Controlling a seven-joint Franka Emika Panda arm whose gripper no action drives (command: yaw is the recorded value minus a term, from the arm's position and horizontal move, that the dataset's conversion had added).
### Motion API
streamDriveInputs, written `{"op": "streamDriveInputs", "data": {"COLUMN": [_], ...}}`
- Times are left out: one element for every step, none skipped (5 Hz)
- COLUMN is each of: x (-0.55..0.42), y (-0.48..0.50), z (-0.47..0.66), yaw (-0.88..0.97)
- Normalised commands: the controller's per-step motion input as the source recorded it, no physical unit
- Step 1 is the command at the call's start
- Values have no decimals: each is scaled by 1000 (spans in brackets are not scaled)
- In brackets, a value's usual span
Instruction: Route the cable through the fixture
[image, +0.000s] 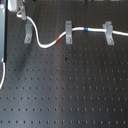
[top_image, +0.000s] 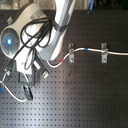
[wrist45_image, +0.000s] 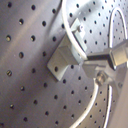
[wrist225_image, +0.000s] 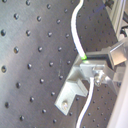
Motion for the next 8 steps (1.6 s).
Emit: {"op": "streamDriveInputs", "data": {"x": [-18,-30,-154,-280,-237,-141,-29,-75], "y": [161,188,29,20,137,277,371,368], "z": [152,244,155,125,136,122,356,530], "yaw": [0,0,0,0,0,-9,-80,-77]}}
